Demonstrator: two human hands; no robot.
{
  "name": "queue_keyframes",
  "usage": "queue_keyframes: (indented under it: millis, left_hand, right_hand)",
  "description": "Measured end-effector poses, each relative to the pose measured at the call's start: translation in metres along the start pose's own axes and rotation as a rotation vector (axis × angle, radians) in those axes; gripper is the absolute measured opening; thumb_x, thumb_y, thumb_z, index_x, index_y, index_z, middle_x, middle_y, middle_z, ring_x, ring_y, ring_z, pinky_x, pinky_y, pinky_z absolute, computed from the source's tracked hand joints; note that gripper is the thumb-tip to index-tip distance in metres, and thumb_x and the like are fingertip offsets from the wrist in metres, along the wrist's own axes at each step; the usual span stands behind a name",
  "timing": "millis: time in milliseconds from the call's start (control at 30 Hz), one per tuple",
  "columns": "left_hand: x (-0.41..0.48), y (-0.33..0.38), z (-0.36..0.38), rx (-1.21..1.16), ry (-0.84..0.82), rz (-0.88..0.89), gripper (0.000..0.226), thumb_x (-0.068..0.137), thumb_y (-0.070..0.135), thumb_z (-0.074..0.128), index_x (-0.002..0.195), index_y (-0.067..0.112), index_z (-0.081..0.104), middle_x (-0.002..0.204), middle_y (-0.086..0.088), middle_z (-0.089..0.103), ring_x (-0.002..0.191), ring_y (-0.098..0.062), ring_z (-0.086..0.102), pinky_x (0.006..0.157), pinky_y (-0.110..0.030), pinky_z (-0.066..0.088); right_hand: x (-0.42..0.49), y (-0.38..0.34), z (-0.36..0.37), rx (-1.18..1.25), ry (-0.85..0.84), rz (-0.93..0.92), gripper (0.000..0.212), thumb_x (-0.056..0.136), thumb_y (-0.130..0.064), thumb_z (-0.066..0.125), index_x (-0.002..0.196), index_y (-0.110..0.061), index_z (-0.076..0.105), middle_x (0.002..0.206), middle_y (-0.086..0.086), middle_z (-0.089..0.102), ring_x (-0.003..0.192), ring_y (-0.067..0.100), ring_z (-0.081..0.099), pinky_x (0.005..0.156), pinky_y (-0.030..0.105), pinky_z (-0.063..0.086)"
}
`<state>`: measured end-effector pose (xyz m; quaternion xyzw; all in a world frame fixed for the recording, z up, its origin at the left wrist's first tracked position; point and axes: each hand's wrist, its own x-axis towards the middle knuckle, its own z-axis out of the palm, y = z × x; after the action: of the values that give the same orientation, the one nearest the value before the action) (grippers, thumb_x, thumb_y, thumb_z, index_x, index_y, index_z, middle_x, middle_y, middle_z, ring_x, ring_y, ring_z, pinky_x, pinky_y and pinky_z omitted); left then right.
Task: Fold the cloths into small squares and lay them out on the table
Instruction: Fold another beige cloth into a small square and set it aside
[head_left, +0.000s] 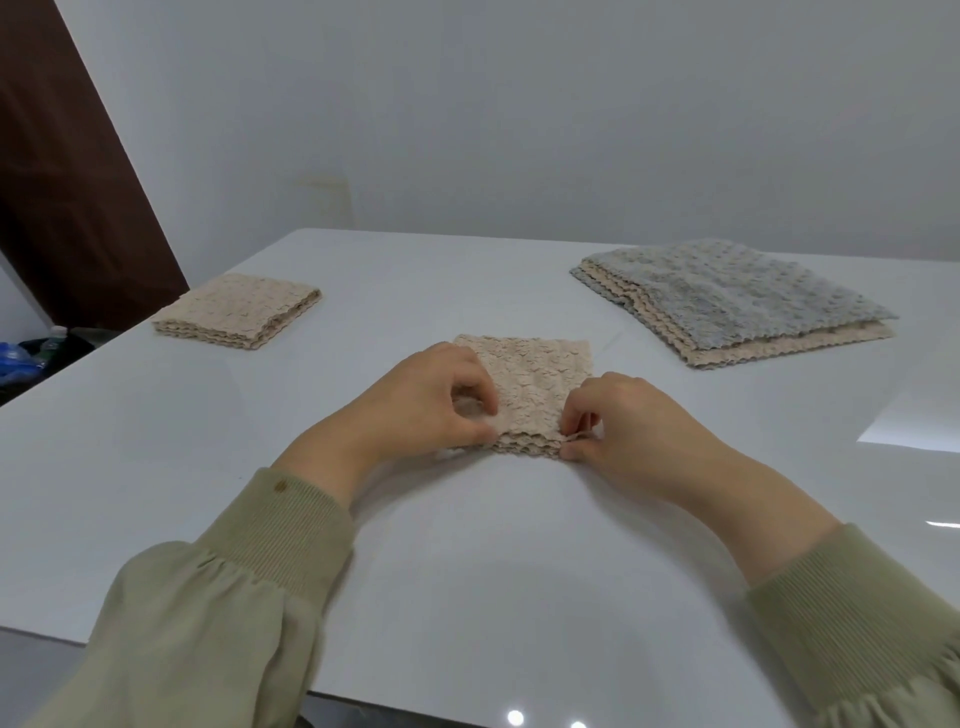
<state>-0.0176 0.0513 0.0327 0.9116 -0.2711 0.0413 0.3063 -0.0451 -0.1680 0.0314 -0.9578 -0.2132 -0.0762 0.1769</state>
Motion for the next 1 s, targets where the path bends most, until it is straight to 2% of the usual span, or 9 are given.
queue_keyframes:
  millis: [100, 267, 433, 633, 767, 833, 900, 1000]
  left_hand:
    - [0.000, -0.001, 0.000, -0.068, -0.043, -0.023, 0.021, 0.067, 0.014, 0.083, 0.076, 0.027, 0.068, 0.086, 0.011, 0.060, 0.078, 0.000, 0.053, 0.072, -0.012, 0.041]
    - [-0.004, -0.001, -0.005, -0.052, -0.054, -0.051, 0.024, 0.071, 0.004, 0.073, 0.075, 0.027, 0.069, 0.083, 0.014, 0.064, 0.078, 0.004, 0.057, 0.072, -0.008, 0.042]
    - [-0.004, -0.002, -0.008, -0.057, -0.051, -0.099, 0.018, 0.072, 0.004, 0.070, 0.070, 0.022, 0.071, 0.078, 0.011, 0.067, 0.073, -0.003, 0.061, 0.073, -0.022, 0.052]
    - [-0.005, -0.005, -0.011, 0.012, -0.134, -0.119, 0.021, 0.072, 0.008, 0.071, 0.066, 0.028, 0.070, 0.075, 0.014, 0.065, 0.067, 0.000, 0.057, 0.065, -0.016, 0.046]
    - [-0.004, -0.005, -0.011, 0.004, -0.181, -0.157, 0.022, 0.073, 0.011, 0.073, 0.064, 0.030, 0.069, 0.075, 0.014, 0.065, 0.064, 0.003, 0.056, 0.064, -0.015, 0.044]
    - [-0.003, -0.004, -0.010, -0.016, -0.176, -0.179, 0.021, 0.073, 0.011, 0.073, 0.063, 0.030, 0.069, 0.075, 0.013, 0.066, 0.063, 0.003, 0.056, 0.064, -0.016, 0.046]
    - [-0.003, -0.004, -0.010, -0.029, -0.179, -0.194, 0.020, 0.073, 0.011, 0.072, 0.063, 0.029, 0.069, 0.076, 0.011, 0.067, 0.063, 0.003, 0.056, 0.063, -0.016, 0.046]
    - [-0.002, -0.005, -0.010, -0.036, -0.180, -0.205, 0.017, 0.072, 0.012, 0.072, 0.065, 0.027, 0.070, 0.076, 0.010, 0.067, 0.064, 0.002, 0.057, 0.063, -0.017, 0.047]
  right_hand:
    - [-0.001, 0.001, 0.002, 0.025, -0.002, 0.006, 0.011, 0.078, -0.024, 0.073, 0.085, -0.019, 0.066, 0.082, -0.011, 0.055, 0.090, 0.010, 0.050, 0.079, 0.023, 0.038]
    - [-0.001, 0.004, 0.003, 0.051, -0.010, 0.008, 0.007, 0.082, -0.017, 0.069, 0.082, -0.022, 0.064, 0.083, -0.010, 0.057, 0.090, 0.011, 0.051, 0.079, 0.022, 0.039]
    - [-0.001, 0.005, 0.000, 0.011, 0.002, -0.021, 0.009, 0.080, -0.011, 0.069, 0.079, -0.019, 0.066, 0.083, -0.008, 0.060, 0.086, 0.011, 0.052, 0.078, 0.023, 0.039]
    - [0.001, 0.008, 0.002, -0.150, 0.029, -0.139, 0.017, 0.075, -0.002, 0.065, 0.070, -0.018, 0.061, 0.080, -0.004, 0.065, 0.081, 0.018, 0.054, 0.072, 0.027, 0.035]
    - [0.002, 0.010, 0.002, -0.110, -0.018, -0.097, 0.009, 0.075, -0.012, 0.067, 0.069, -0.019, 0.065, 0.079, -0.005, 0.059, 0.085, 0.017, 0.051, 0.076, 0.030, 0.040]
    - [0.002, 0.009, 0.002, -0.031, 0.087, -0.107, 0.011, 0.078, -0.021, 0.066, 0.067, -0.019, 0.067, 0.080, -0.004, 0.056, 0.086, 0.018, 0.048, 0.078, 0.031, 0.039]
    - [0.005, 0.004, 0.006, 0.038, 0.291, -0.113, 0.022, 0.081, -0.030, 0.056, 0.068, -0.017, 0.067, 0.082, -0.003, 0.053, 0.084, 0.018, 0.045, 0.079, 0.030, 0.036]
    - [0.024, -0.015, 0.015, 0.043, 0.545, -0.086, 0.033, 0.084, -0.029, 0.041, 0.075, -0.011, 0.067, 0.083, 0.002, 0.058, 0.083, 0.021, 0.049, 0.078, 0.032, 0.038]
